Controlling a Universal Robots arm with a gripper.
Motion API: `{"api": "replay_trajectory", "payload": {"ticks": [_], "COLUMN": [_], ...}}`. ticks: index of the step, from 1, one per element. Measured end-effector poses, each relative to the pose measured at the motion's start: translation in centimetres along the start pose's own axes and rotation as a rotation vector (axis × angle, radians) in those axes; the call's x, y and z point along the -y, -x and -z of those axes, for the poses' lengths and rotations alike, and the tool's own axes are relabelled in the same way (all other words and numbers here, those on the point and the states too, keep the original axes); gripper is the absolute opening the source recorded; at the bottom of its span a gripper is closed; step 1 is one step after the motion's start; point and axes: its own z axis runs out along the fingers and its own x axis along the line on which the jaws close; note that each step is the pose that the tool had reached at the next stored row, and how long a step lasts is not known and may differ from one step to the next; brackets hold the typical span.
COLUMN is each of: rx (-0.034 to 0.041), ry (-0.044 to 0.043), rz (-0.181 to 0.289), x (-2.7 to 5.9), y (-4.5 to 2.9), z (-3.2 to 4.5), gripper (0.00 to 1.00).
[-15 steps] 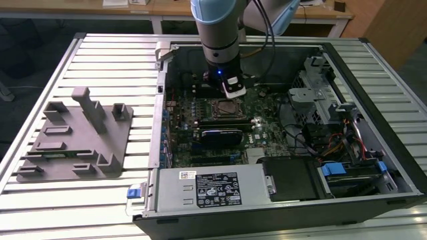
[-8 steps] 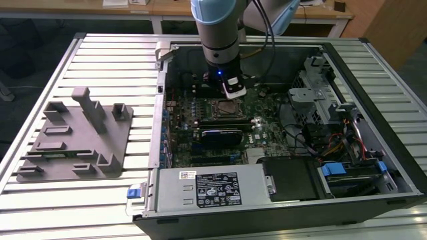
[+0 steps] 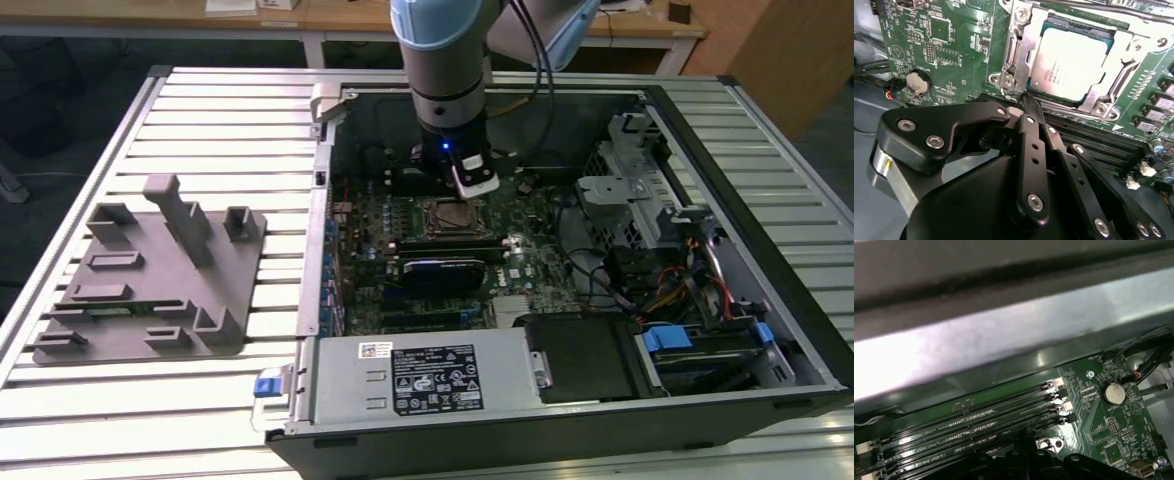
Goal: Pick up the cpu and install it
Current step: 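Install the first cpu locking lever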
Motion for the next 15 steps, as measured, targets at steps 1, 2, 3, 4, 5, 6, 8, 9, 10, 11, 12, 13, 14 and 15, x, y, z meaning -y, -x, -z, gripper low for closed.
{"api": "replay_trajectory", "payload": {"ticks": [1,2,3,4,5,6,8,9,10,11,12,13,14,15], "rx": [0.0004,0.0006,0.0001,0.0000,0.0000,0.0000,0.0004,0.0021,0.0050,0.0088,0.0131,0.0178,0.0232,0.0283], "ry": [0.0007,0.0007,0.0002,0.0002,0.0002,0.0001,-0.0011,-0.0056,-0.0144,-0.0260,-0.0389,-0.0532,-0.0696,-0.0854], "rz": [0.000,0.000,0.000,0.000,0.000,0.000,0.000,-0.001,-0.001,-0.002,-0.003,-0.005,-0.007,-0.008], "x": [-0.04,-0.09,-0.15,-0.20,-0.27,-0.33,-0.42,-0.45,-0.48,-0.50,-0.52,-0.54,-0.56,-0.58], "y": [0.02,0.06,0.09,0.13,0.17,0.20,0.26,0.28,0.30,0.33,0.35,0.38,0.42,0.47], "z": [0.08,0.26,0.53,0.79,1.06,1.30,1.65,1.78,1.89,1.98,2.04,2.08,2.12,2.15], "gripper": [0.11,0.11,0.11,0.11,0.11,0.11,0.11,0.11,0.11,0.11,0.11,0.11,0.11,0.11]}}
